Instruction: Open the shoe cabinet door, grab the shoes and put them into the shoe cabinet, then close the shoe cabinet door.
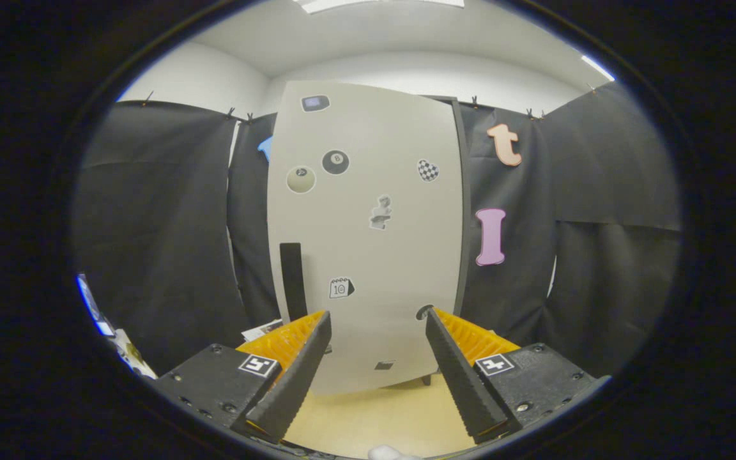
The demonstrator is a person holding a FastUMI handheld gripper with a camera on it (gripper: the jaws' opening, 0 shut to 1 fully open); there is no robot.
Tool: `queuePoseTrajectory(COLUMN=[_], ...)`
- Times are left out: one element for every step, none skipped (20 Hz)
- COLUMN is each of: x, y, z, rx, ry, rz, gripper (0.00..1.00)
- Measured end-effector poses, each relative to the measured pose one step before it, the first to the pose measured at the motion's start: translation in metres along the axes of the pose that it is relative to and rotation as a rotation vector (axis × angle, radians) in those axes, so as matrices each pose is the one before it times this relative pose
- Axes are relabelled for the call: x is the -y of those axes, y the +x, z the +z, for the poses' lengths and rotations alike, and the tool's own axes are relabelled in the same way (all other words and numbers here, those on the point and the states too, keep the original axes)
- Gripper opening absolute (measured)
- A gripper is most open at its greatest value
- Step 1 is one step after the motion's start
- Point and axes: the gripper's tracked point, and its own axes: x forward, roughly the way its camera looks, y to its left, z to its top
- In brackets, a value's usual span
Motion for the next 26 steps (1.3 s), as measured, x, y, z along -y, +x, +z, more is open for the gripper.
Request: queuePoseTrajectory(x=[0.00508, 0.00428, 0.0041, 0.00395, 0.00323, 0.0047, 0.00385, 0.00549, 0.00502, 0.00364, 0.00529, 0.0059, 0.00377, 0.00193, 0.00098, 0.00203, 0.00125, 0.00064, -0.00049, -0.00118, 0.00032, -0.00073, -0.00114, -0.00054, -0.00045, -0.00235], y=[-0.01128, -0.00995, -0.00943, -0.01117, -0.01019, -0.00821, -0.00864, -0.00961, -0.00842, -0.00565, -0.00555, -0.00567, -0.0047, -0.00468, -0.0032, -0.00333, -0.00293, -0.00252, -0.002, -0.00136, -0.00217, -0.0013, -0.00044, 0.00015, -0.00072, -0.00013], z=[0.00006, -0.00004, -0.00022, -0.003, -0.00069, -0.00132, -0.00298, -0.00338, -0.00259, -0.00232, -0.00281, -0.00566, -0.0043, -0.00269, -0.00176, -0.00236, -0.00119, -0.00096, 0.00022, -0.00041, 0.00101, 0.00095, 0.00124, 0.00024, 0.00115, 0.00132], rx=[0.00282, 0.00922, 0.00376, -0.00028, 0.00223, -0.00006, -0.00382, -0.0033, -0.00278, 0.00596, -0.00398, -0.00533, -0.00788, -0.00351, -0.00239, -0.00398, -0.00282, -0.00138, 0.00033, 0.00208, 0.00067, 0.00558, 0.0045, 0.00106, 0.00175, 0.00387], ry=[-0.00544, -0.0049, -0.00298, -0.00046, 0.00448, 0.00784, 0.00583, 0.00177, -0.00088, -0.00237, -0.00311, -0.00369, 0.00077, 0.00539, 0.00417, 0.00299, 0.00112, 0.00273, 0.00065, -0.00146, -0.00268, -0.00581, -0.00682, -0.00214, -0.0007, 0.00171], rz=[-0.01561, -0.01251, -0.01273, -0.01174, -0.00587, -0.00849, -0.00767, -0.01089, -0.01016, -0.00658, -0.01507, -0.01429, -0.00972, -0.00422, -0.00258, -0.00493, -0.0033, -0.00179, 0.00152, -0.00078, -0.0007, 0.00018, 0.00086, -0.00167, -0.00041, 0.00471], gripper=[0.98, 0.98, 0.98, 0.98, 0.98, 0.98, 0.98, 0.98, 0.98, 0.98, 0.98, 0.97, 0.98, 0.98, 0.98, 0.98, 0.98, 0.98, 0.98, 0.98, 0.98, 0.98, 0.98, 0.98, 0.98, 0.98])
